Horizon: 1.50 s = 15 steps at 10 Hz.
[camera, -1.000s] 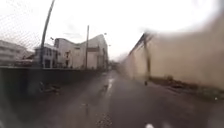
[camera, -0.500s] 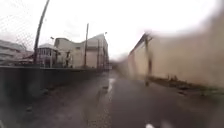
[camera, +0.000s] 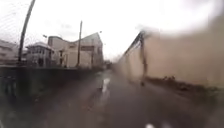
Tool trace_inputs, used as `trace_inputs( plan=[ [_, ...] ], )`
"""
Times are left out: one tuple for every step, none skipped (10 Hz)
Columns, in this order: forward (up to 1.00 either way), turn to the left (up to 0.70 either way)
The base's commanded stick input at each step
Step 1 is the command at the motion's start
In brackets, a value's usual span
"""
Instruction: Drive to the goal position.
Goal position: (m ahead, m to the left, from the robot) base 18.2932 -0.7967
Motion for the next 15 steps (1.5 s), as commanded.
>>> trace_inputs(
  plan=[
    [0.5, 0.07],
    [0.5, 0.07],
    [0.5, 0.07],
    [0.5, 0.07],
    [0.5, 0.07],
    [0.5, 0.07],
    [0.5, 0.07],
    [0.5, 0.07],
    [0.5, 0.07],
    [0.5, 0.07],
    [0.5, 0.07],
    [0.5, 0.07],
    [0.5, 0.07],
    [0.5, 0.07],
    [0.5, 0.07]
  ],
)
